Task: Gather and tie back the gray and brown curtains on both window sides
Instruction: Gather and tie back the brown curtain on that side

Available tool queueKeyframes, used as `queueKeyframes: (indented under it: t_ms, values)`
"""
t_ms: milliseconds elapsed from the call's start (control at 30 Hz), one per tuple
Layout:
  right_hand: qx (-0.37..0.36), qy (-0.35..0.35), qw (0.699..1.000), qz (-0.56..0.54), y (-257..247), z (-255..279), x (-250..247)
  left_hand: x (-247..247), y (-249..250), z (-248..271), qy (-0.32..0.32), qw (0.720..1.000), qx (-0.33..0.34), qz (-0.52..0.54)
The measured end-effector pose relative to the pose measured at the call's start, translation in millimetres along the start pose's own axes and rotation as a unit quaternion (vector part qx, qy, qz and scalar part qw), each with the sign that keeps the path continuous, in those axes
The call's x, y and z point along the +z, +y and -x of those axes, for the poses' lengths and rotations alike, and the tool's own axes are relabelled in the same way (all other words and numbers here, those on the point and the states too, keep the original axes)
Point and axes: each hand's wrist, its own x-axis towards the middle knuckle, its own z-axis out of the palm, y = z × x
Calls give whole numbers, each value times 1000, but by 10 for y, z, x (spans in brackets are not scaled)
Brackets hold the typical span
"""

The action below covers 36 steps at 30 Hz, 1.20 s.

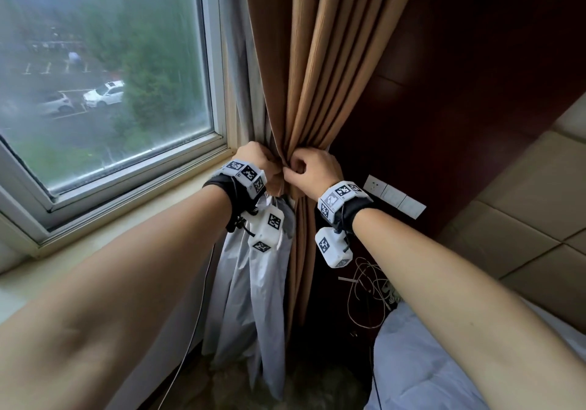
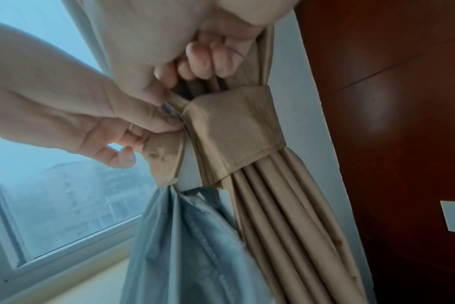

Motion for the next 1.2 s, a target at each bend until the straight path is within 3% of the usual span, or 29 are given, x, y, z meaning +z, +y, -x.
queueKeyframes:
  t_ms: [67, 100, 167, 200, 267, 333, 367, 433, 500, 600, 833, 933, 1100, 1200]
  values:
    - [-19, 35, 999, -21, -41, 42, -18, 3, 11, -8, 8, 1000, -12, -6]
    - [3, 13, 1000, -17, -75, 52, -43, 2, 17, -17, 10, 1000, -17, -10]
    - [96, -104, 989, 38, -91, 53, -30, 3, 24, -33, 5, 1000, -20, -14]
    - [149, -167, 974, 32, -69, 59, -3, 8, 29, -31, 1, 1000, -19, -18]
    - [239, -256, 932, -92, -23, 66, 85, 21, 30, -43, -3, 1000, -13, -25]
    - [289, -288, 892, -195, -21, 69, 152, 14, 29, -38, -6, 999, -9, -31]
    - [293, -290, 886, -214, -22, 69, 185, 14, 26, -29, -11, 999, -10, -35]
    - [273, -278, 892, -226, -55, 68, 215, 25, 26, -24, -25, 999, -8, -48]
    - [235, -262, 918, -183, -77, 50, 209, 21, 51, 2, -44, 996, 4, -73]
    - [146, -240, 959, 20, -87, 25, 116, -10, 69, 0, -71, 992, 34, -98]
    - [60, -185, 956, 220, -91, 40, 193, -111, 4, 40, -117, 978, 86, -148]
    - [49, -165, 957, 232, -63, 37, 171, -105, -29, 97, -140, 970, 89, -175]
    - [63, -185, 960, 200, -128, 28, 190, -20, -112, 134, -71, 953, 121, -269]
    - [92, -195, 963, 159, -150, 41, 193, -43, -116, 144, -58, 959, 119, -252]
